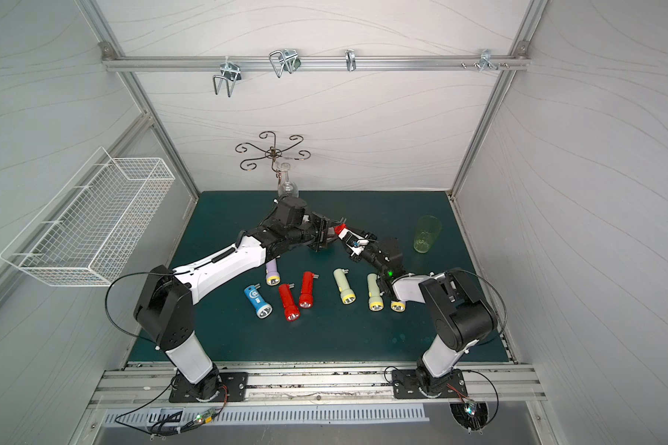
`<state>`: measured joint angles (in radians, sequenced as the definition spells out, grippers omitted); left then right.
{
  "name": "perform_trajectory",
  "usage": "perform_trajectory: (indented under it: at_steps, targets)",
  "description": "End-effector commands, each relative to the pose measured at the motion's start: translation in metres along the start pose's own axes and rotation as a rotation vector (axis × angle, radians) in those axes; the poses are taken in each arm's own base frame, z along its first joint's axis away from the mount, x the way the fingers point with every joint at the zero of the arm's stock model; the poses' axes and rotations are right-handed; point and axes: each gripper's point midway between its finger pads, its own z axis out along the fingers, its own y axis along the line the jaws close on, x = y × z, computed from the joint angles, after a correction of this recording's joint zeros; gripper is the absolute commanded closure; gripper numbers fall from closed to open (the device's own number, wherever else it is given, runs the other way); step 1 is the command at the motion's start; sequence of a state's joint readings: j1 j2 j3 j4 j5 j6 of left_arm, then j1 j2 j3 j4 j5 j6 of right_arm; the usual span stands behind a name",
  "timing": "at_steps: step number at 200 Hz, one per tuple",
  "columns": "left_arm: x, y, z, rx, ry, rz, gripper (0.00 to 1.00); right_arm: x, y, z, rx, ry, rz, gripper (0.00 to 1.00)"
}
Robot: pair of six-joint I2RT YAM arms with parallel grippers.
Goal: Close the plug at the bottom of the flashlight
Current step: Close the plug of the flashlight.
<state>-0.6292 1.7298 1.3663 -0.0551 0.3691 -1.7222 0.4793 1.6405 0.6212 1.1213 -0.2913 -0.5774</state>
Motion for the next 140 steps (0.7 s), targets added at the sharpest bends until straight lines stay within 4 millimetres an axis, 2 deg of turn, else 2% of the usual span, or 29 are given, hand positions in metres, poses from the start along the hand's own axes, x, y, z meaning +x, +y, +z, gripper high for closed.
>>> perform_trajectory:
  at_steps: [1,32,58,79,107,140]
  targets:
    - [0.0076,-0.0065,0.0067,0.022,0.024,-0.022,0.55,-0.0054,0.0033,0.0006,-0.009,-0.031,-0.033,1.00]
    - [0.0071,-0.0015,0.0093,0.015,0.025,-0.035,0.58,-0.0098,0.0038,0.0016,-0.013,-0.044,-0.034,1.00]
    - [0.0072,-0.0026,0.0115,0.027,0.029,-0.032,0.72,-0.0122,0.0049,0.0021,-0.016,-0.050,-0.035,1.00]
    - [0.0076,-0.0027,0.0122,0.030,0.032,-0.032,0.75,-0.0136,0.0040,0.0027,-0.013,-0.052,-0.032,1.00]
    - [0.0083,-0.0044,0.0120,0.039,0.036,-0.027,0.84,-0.0124,0.0026,0.0034,-0.005,-0.048,-0.024,1.00]
    - [0.0072,-0.0062,0.0085,0.048,0.033,-0.012,0.85,-0.0073,-0.0004,0.0018,0.026,-0.033,0.007,1.00]
